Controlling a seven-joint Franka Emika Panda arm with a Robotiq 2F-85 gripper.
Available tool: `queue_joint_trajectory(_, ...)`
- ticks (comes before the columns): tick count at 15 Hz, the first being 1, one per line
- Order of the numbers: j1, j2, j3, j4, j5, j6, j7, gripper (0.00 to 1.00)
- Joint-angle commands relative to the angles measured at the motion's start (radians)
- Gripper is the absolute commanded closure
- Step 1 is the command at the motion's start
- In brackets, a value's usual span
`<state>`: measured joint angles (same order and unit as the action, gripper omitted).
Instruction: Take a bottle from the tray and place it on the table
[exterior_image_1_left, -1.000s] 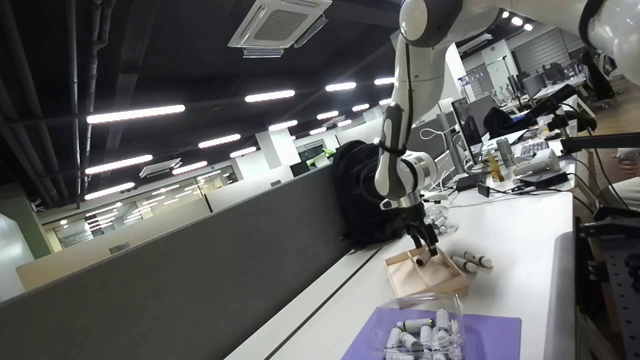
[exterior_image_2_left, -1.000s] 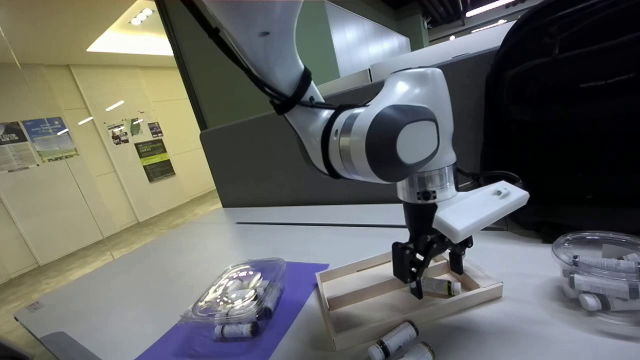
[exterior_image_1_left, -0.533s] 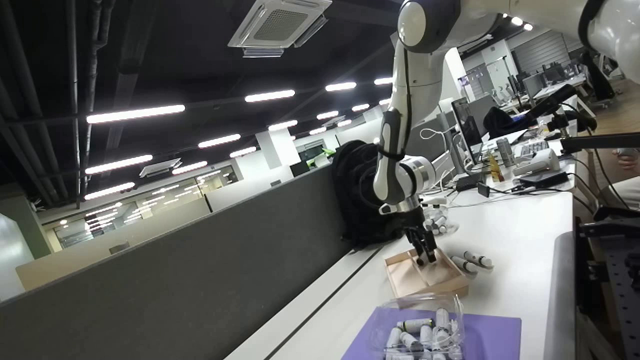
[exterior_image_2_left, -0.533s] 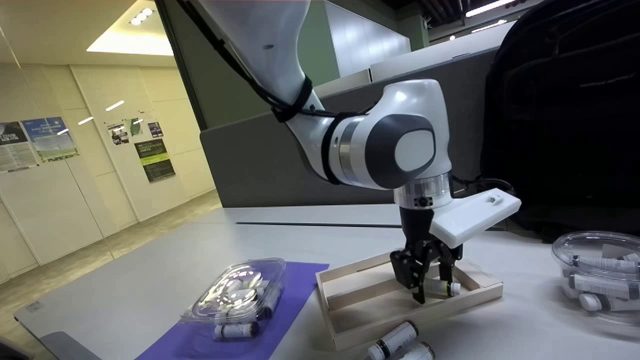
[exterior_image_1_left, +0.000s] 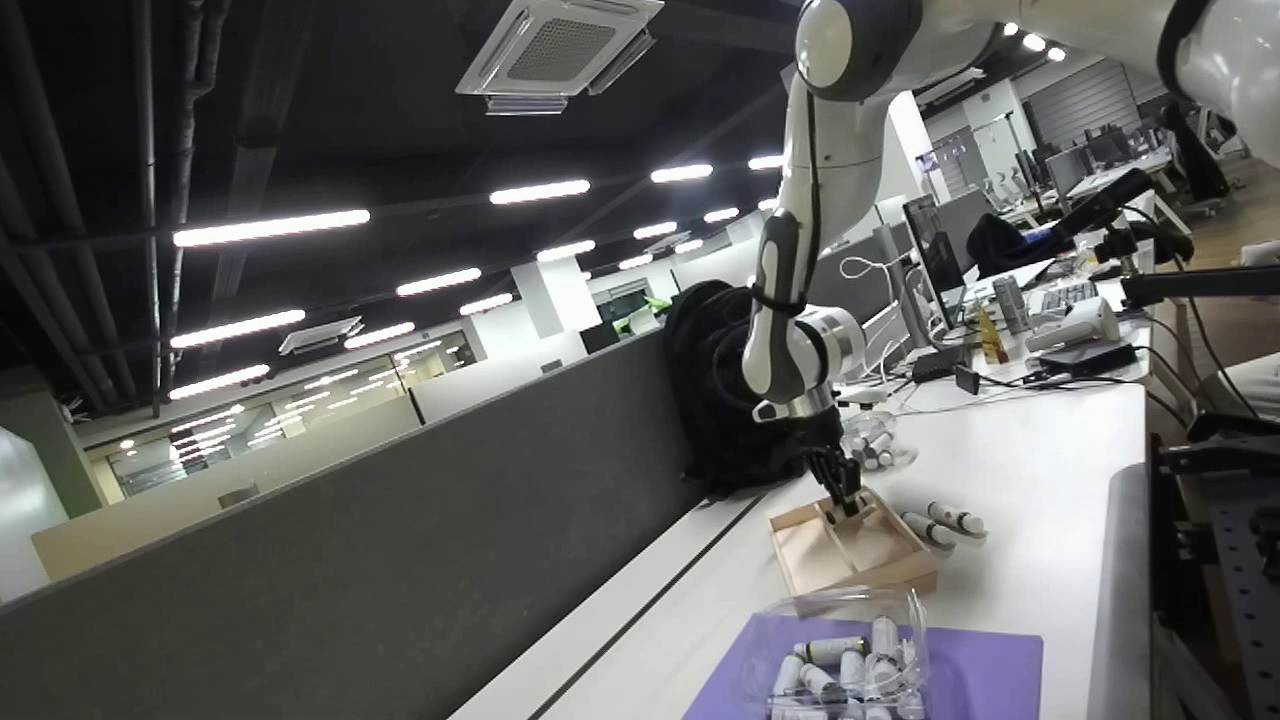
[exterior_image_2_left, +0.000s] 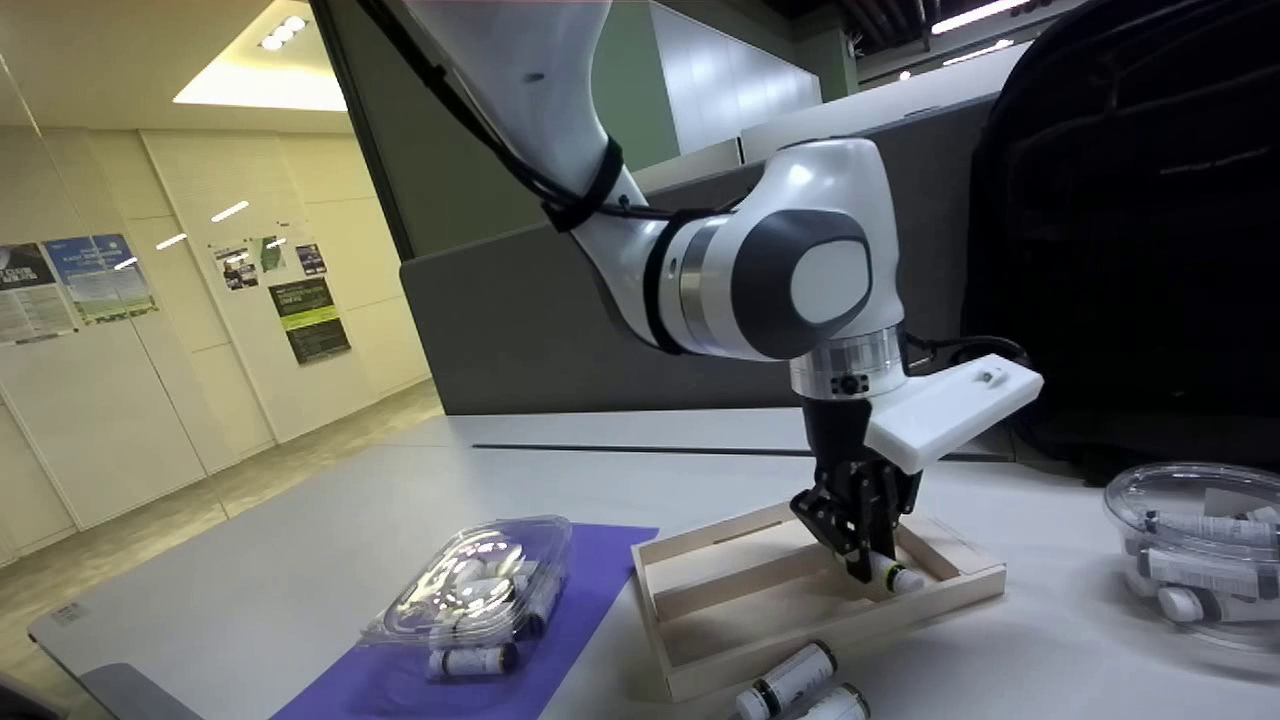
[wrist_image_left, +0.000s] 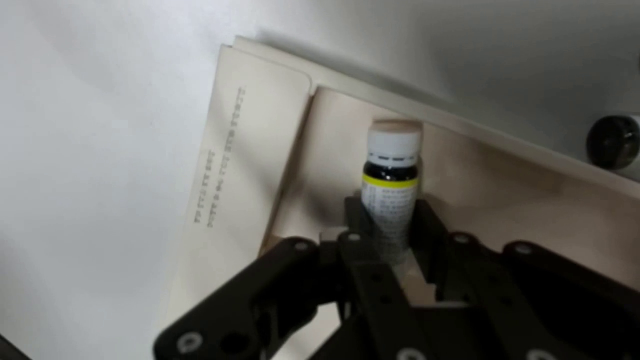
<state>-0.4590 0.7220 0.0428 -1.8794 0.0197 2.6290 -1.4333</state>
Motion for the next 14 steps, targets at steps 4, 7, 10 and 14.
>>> queue_joint_trajectory(4,0.001,-0.183,-0.003,-0.158,0.018,0.006,-0.002,0.93)
queue_joint_trajectory(7,0.011,-0.278,-0.023,-0.268,0.031,0.021,0.012,0.93)
queue_joint_trajectory(10,0.014,-0.338,-0.053,-0.362,0.053,0.051,0.026,0.93)
queue_joint_trajectory(14,0.006,-0.337,-0.105,-0.436,0.084,0.131,0.048,0.93)
